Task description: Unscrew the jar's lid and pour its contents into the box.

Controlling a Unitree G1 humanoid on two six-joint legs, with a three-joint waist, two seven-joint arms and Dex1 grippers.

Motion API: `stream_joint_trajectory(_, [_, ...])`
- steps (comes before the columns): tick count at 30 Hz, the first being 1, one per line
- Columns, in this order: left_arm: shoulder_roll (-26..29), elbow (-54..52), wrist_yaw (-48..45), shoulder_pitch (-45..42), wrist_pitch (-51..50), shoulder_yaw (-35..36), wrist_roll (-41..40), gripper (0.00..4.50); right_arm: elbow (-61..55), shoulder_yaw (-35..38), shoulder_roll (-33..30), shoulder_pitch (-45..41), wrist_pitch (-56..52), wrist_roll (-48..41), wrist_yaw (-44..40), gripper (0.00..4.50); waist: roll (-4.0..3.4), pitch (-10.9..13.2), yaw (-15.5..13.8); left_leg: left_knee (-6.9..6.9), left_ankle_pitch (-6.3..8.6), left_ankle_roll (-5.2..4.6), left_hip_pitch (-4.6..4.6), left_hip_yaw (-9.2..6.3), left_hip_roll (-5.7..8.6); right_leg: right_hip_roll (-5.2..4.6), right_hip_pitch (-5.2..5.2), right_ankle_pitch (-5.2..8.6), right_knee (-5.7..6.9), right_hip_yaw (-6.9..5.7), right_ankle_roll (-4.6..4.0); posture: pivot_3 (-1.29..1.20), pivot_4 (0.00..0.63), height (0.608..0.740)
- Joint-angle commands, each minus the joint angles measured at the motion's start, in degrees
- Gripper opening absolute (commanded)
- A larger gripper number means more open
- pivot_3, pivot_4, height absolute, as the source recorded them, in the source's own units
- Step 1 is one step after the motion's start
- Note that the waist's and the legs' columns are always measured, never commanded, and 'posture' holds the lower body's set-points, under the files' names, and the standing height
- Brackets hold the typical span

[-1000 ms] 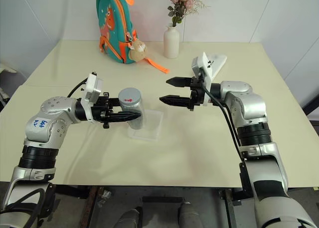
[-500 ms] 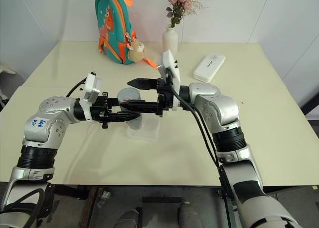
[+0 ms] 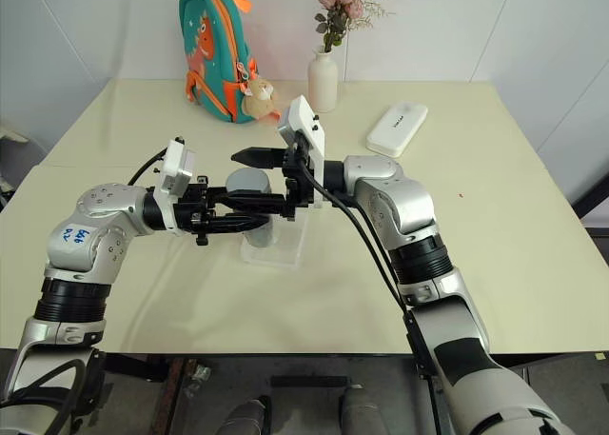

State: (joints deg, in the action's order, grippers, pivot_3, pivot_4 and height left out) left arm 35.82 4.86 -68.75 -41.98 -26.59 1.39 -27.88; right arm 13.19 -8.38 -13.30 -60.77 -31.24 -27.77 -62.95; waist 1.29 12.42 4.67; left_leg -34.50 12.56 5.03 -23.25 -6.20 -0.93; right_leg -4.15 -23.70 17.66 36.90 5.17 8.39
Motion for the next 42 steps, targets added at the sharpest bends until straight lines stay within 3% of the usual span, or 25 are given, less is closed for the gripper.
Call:
stream_joint_trajectory(1, [-0.24,-1.97,0.09,0.17,0.24,0.73,-1.25,1.93,0.41,1.43,-1.07,-1.35,2.27,0.69,-0.69,4.47,0.00,0.00,-0.04,0.00,0.00,0.00,0.00,0.00,0.00,0.00,0.00,0.00,0.00,0.00,0.00,0.00,0.150,0.740])
stream_joint_trajectory(11, [0.22,-1.45,0.34,-0.20,0.41,1.09,-1.31,1.93,6.96,5.62,-11.44,-1.47,4.59,1.59,-4.39,4.47,0.00,0.00,-0.10,-0.01,0.00,0.00,0.00,0.00,0.00,0.00,0.00,0.00,-0.01,0.00,0.00,0.00,0.150,0.740])
stream_joint_trajectory(18, [0.75,-1.39,0.15,0.28,0.36,1.76,-1.20,1.93,4.09,9.18,-17.64,0.35,-3.55,-3.44,-8.27,4.47,0.00,0.00,-0.06,0.04,0.01,-0.02,-0.01,0.01,0.01,0.00,0.01,0.00,-0.10,0.01,0.00,0.00,0.150,0.740])
stream_joint_trajectory(30, [-0.21,-1.09,0.26,-0.43,0.51,0.98,-0.91,1.93,-7.92,4.48,-4.84,1.19,-6.41,-4.97,-0.06,4.47,-0.02,0.01,-0.11,-0.02,-0.01,-0.02,0.02,0.00,-0.01,0.03,0.01,0.00,0.00,0.03,0.00,0.00,0.150,0.740])
stream_joint_trajectory(42, [-0.53,-0.51,0.01,-1.68,0.84,0.65,-0.69,1.93,-3.61,1.20,-0.57,-1.39,-2.72,-1.64,0.54,4.47,-0.02,0.01,-0.06,-0.01,-0.01,-0.02,0.02,-0.01,-0.01,0.04,0.00,0.00,0.03,0.02,0.00,0.00,0.150,0.740])
